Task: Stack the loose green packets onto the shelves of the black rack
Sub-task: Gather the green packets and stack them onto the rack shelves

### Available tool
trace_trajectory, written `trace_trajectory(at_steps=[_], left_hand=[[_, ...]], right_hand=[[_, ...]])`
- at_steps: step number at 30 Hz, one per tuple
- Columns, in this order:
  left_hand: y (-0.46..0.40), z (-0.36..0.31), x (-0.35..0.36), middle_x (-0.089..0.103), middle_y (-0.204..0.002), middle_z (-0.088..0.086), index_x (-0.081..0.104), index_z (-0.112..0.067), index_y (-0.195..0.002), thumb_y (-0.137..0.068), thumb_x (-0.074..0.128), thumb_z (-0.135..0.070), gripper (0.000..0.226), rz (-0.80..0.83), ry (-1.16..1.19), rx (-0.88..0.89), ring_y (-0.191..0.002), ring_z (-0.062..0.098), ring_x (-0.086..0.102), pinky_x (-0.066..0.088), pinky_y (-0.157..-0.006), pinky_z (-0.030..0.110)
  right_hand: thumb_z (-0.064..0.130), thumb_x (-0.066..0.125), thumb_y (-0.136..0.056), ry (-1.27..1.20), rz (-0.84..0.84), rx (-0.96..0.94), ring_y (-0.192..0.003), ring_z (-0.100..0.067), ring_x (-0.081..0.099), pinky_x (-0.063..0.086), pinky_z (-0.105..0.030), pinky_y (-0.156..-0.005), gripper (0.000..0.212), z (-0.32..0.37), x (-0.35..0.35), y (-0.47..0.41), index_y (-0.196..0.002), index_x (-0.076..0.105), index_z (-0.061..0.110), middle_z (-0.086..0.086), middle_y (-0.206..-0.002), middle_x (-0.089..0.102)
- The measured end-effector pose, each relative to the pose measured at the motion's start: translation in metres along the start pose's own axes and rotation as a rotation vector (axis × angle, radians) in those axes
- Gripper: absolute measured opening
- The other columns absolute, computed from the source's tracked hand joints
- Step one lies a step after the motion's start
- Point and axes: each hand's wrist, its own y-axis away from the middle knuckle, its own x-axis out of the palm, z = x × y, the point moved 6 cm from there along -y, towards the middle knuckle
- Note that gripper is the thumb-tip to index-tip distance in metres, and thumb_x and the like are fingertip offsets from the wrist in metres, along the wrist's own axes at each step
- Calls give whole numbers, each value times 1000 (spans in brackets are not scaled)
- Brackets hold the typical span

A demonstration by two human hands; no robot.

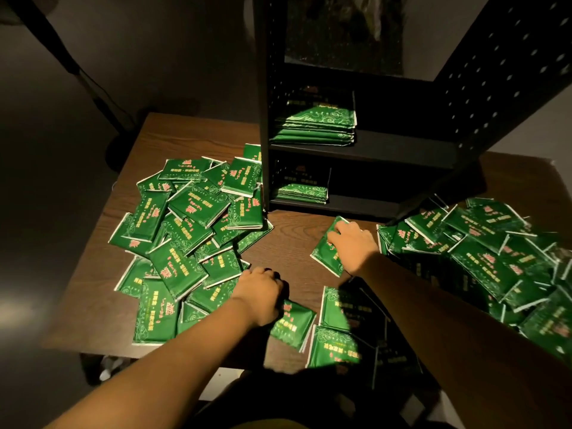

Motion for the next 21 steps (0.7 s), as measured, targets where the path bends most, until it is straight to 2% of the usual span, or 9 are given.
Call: trace_trajectory(at_steps=[3, 6, 8, 12, 14, 16, 18, 21], left_hand=[[-2, 10, -13, 66, -115, 12, 54, -14, -118, -89, 58, -38, 37, -45, 225, -67, -108, 33, 60, 49, -86, 35], [-1, 11, -19, 68, -102, 1, 59, -26, -105, -87, 67, -26, 20, -3, 566, -52, -99, 25, 65, 44, -76, 25], [0, -5, -25, 67, -98, -3, 62, -31, -98, -85, 69, -15, 22, 115, 769, 74, -95, 19, 64, 44, -78, 23], [4, -56, -25, 65, -99, -3, 68, -20, -107, -86, 70, -14, 22, 322, 701, 296, -94, 15, 60, 48, -85, 29], [0, -75, -20, 64, -96, -4, 69, -20, -109, -86, 71, -15, 24, 318, 734, 310, -94, 15, 60, 47, -84, 28], [-7, -86, -14, 61, -92, -7, 69, -22, -108, -85, 71, -17, 24, 260, 790, 262, -93, 16, 60, 45, -79, 26], [-12, -86, -9, 63, -92, -6, 69, -24, -107, -84, 72, -18, 24, 224, 850, 197, -90, 16, 60, 46, -77, 25], [-21, -94, -2, 69, -108, 0, 68, -23, -111, -82, 74, -19, 30, 226, 798, 189, -101, 20, 63, 51, -87, 28]], right_hand=[[-6, 45, -90, 20, 3, -37, -149, -30, 12, 23, -53, -116, 63, -1, 0, -3, -147, 33, 16, -7, -161, 20], [-1, 48, -91, 67, -12, -38, -147, -32, 16, 19, -58, -116, 68, -2, -2, -5, -152, 26, 20, -9, -156, 28], [11, 57, -92, 129, -8, -27, -142, -35, 22, 22, -59, -114, 70, -5, -3, -6, -153, 25, 24, -12, -152, 28], [23, 69, -87, 146, -2, -26, -141, -36, 22, 25, -58, -113, 66, -10, -4, -7, -145, 36, 21, -12, -154, 23], [23, 69, -87, 122, -7, -28, -145, -34, 18, 21, -59, -115, 68, -9, -2, -7, -144, 34, 19, -10, -157, 22], [20, 69, -87, 91, -15, -38, -146, -32, 18, 19, -57, -117, 66, -11, -2, -5, -143, 35, 17, -8, -154, 32], [17, 69, -86, 83, -80, -84, -141, -29, 31, 19, -53, -117, 56, -6, -8, -5, -135, 41, 17, -6, -140, 49], [21, 64, -92, 43, -229, -144, -120, -26, 52, 24, -46, -114, 35, -7, -24, 1, -124, 50, 18, -3, -120, 63]])
